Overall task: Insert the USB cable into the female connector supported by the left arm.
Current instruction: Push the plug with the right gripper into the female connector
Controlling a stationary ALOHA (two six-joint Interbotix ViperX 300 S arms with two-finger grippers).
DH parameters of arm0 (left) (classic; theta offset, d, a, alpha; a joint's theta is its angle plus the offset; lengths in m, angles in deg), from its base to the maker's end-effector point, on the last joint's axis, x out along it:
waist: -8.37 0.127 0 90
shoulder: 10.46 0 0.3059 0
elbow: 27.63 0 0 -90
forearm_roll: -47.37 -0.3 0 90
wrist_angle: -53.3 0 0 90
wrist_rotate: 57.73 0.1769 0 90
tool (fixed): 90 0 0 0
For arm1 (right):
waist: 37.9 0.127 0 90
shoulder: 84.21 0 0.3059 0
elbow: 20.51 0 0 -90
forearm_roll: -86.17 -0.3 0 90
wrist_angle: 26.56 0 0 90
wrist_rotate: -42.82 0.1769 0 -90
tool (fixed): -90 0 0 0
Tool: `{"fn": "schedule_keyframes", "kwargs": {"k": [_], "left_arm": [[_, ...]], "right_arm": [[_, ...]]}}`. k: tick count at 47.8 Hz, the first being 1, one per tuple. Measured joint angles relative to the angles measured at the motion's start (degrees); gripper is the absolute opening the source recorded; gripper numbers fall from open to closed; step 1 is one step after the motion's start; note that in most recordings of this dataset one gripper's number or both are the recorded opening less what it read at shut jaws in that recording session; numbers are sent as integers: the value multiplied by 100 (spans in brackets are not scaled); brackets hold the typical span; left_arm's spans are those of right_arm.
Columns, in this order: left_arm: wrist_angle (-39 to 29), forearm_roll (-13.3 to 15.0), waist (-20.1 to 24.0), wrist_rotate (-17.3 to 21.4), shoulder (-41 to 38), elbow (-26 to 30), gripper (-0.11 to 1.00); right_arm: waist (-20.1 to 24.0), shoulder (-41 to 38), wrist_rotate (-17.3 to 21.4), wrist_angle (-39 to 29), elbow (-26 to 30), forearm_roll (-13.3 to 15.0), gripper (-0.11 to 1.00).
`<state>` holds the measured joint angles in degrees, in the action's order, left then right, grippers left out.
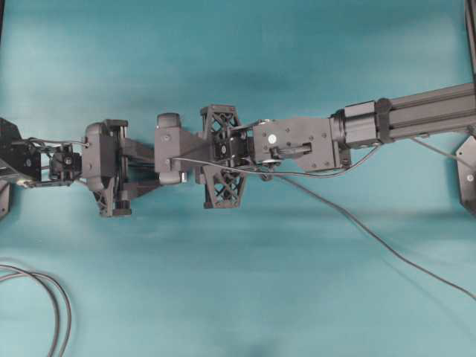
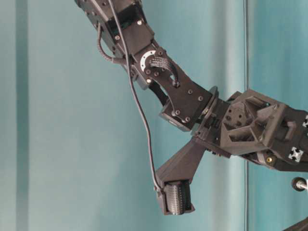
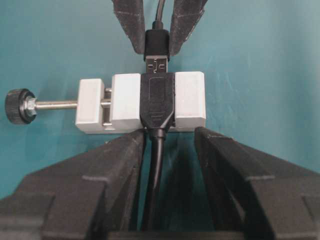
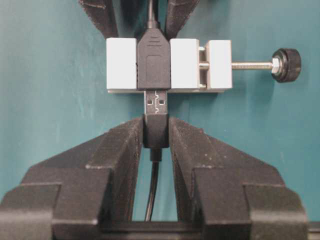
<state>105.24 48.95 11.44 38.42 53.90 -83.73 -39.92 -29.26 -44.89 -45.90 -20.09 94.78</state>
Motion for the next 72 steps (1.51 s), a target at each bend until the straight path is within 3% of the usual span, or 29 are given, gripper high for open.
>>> {"fn": "schedule_keyframes", "kwargs": {"k": [43, 54, 72], "left_arm": [[0, 0, 79, 0, 44, -114, 47], [0, 0, 141, 229, 53, -123, 47], [9, 0, 158, 246, 44, -105, 47]], "right_arm": [[-88, -18, -9, -62, 44, 0, 22], [-70, -9, -9, -70, 44, 0, 22], [-9, -18, 9, -62, 44, 0, 22]]}}
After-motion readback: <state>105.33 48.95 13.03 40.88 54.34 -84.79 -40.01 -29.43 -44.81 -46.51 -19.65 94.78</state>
